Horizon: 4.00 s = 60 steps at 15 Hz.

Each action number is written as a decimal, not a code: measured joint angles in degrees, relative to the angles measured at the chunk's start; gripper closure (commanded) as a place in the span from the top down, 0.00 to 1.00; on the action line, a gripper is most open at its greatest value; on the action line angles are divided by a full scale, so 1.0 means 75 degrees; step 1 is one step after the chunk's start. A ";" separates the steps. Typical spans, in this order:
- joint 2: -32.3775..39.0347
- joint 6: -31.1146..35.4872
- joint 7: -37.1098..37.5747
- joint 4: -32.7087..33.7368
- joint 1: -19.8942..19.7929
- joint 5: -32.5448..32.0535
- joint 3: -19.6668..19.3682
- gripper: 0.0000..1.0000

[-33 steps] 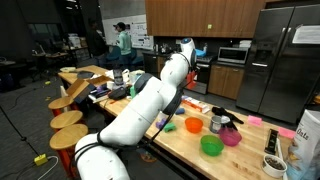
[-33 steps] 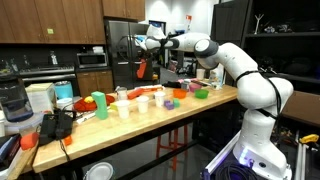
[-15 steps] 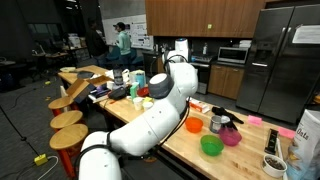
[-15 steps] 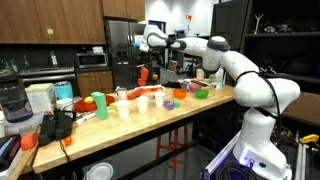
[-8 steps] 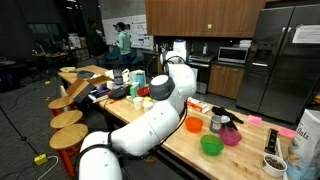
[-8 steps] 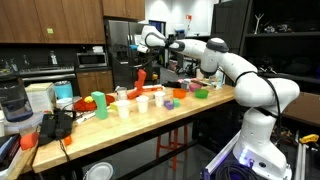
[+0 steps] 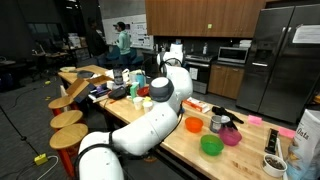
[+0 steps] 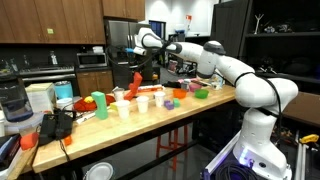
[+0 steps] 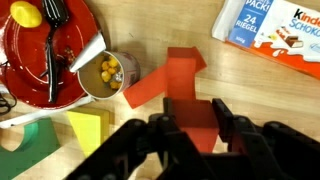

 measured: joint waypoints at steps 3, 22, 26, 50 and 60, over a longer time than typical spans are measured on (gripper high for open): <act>0.0091 -0.0182 0.0001 0.0178 0.0151 0.0000 0.0129 0.17; -0.0109 -0.1001 0.0004 0.1081 0.0275 -0.0353 0.0357 0.42; -0.0534 -0.1244 0.0004 0.1370 0.0287 -0.0465 0.0270 0.17; 0.0669 -0.1215 -0.0008 -0.0082 0.0858 0.0678 0.0862 0.17; 0.0881 -0.2099 0.0262 -0.0273 0.0898 0.2295 0.0478 0.17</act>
